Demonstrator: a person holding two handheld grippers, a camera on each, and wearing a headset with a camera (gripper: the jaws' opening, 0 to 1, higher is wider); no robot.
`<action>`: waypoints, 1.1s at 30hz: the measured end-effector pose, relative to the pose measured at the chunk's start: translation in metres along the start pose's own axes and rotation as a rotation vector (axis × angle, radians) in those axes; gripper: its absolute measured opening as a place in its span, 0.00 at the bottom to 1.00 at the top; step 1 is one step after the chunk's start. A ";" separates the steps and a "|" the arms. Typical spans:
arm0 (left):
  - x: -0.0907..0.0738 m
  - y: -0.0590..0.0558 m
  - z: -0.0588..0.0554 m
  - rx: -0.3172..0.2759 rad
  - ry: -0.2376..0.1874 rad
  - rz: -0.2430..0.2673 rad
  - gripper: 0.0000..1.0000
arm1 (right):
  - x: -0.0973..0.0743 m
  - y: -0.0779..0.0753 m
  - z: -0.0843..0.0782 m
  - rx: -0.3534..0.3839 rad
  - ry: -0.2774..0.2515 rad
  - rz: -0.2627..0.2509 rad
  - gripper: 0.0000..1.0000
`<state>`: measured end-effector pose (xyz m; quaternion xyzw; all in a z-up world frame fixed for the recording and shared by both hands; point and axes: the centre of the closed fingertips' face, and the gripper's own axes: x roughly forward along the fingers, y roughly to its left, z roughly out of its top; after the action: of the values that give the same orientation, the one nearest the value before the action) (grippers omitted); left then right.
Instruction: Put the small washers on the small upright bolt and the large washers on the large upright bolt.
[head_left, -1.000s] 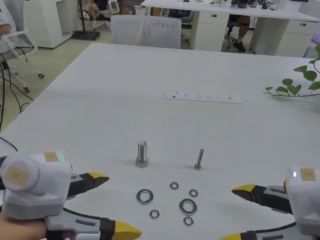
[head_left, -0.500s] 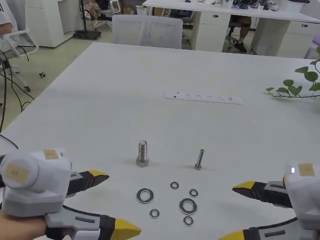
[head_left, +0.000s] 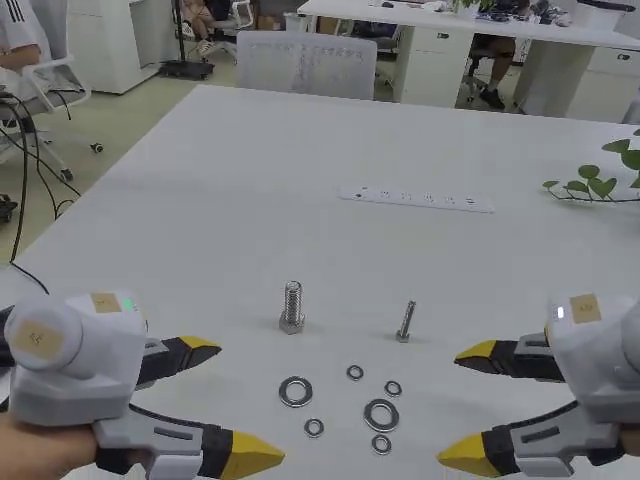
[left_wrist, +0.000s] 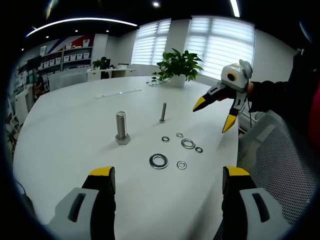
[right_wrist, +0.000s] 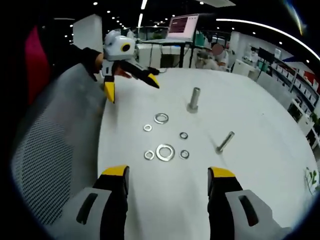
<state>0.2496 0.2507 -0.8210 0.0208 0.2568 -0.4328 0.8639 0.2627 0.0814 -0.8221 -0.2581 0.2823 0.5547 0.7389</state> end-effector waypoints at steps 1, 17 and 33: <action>-0.001 0.000 0.000 0.000 0.000 0.001 0.88 | 0.000 0.000 0.000 -0.001 0.001 0.001 0.64; -0.008 0.002 0.004 0.005 -0.016 0.024 0.87 | 0.017 -0.001 0.018 -0.172 0.108 0.088 0.45; -0.010 0.002 0.006 0.014 -0.017 0.034 0.87 | 0.043 0.004 0.014 -0.341 0.278 0.214 0.37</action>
<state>0.2484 0.2581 -0.8114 0.0277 0.2461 -0.4200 0.8731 0.2699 0.1209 -0.8427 -0.4215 0.3094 0.6286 0.5758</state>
